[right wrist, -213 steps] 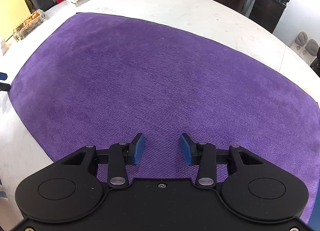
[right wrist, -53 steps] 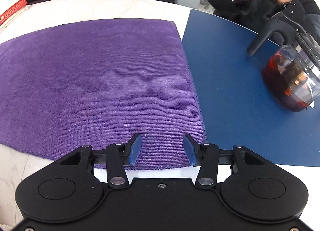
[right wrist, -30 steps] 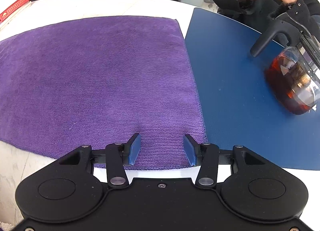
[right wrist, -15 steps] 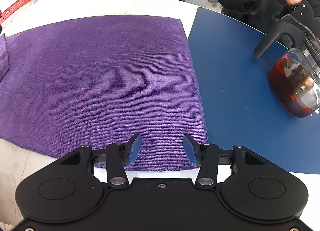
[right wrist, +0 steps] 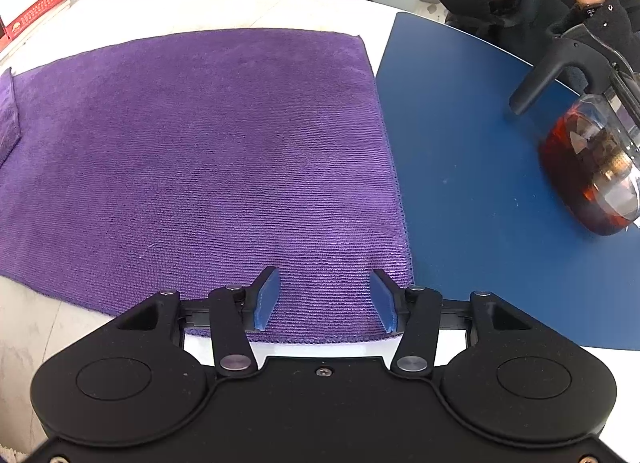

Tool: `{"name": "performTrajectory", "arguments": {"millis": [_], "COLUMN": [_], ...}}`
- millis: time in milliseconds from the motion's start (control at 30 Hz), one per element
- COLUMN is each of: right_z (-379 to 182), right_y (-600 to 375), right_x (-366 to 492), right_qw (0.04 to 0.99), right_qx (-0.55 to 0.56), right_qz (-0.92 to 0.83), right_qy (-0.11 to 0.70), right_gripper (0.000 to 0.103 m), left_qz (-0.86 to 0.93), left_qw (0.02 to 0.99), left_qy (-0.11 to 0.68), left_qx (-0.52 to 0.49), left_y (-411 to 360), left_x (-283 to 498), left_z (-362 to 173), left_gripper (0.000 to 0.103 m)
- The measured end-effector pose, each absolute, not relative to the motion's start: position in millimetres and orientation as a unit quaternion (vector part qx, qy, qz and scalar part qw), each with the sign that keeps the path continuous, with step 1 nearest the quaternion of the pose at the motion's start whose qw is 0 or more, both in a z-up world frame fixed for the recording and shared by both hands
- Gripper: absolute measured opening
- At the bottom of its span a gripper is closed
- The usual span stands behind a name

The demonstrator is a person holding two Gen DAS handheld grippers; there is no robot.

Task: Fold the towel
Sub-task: 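Drag the held corner across the towel with the left gripper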

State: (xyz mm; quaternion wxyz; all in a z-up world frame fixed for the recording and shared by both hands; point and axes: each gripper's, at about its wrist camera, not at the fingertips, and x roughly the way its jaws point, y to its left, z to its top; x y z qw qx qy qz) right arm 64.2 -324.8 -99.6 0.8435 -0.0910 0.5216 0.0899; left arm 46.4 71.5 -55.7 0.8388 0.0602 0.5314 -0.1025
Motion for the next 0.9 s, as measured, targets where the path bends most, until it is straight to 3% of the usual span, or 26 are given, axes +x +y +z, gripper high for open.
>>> {"name": "performTrajectory", "arguments": {"millis": [200, 900], "right_z": [-98.9, -97.7], "right_y": [-322.4, -324.8], "right_x": [68.8, 71.2], "right_qw": [0.838, 0.838], "right_qx": [-0.1, -0.087], "right_qz": [0.088, 0.088], "right_qy": [0.529, 0.531], "right_gripper": [0.053, 0.055], "left_qz": [-0.101, -0.056], "left_qw": [0.852, 0.834], "left_qy": [0.507, 0.535], "left_qx": [0.089, 0.122], "left_y": [46.8, 27.1], "left_x": [68.7, 93.6], "left_z": [-63.3, -103.2], "left_gripper": [0.026, 0.027]}}
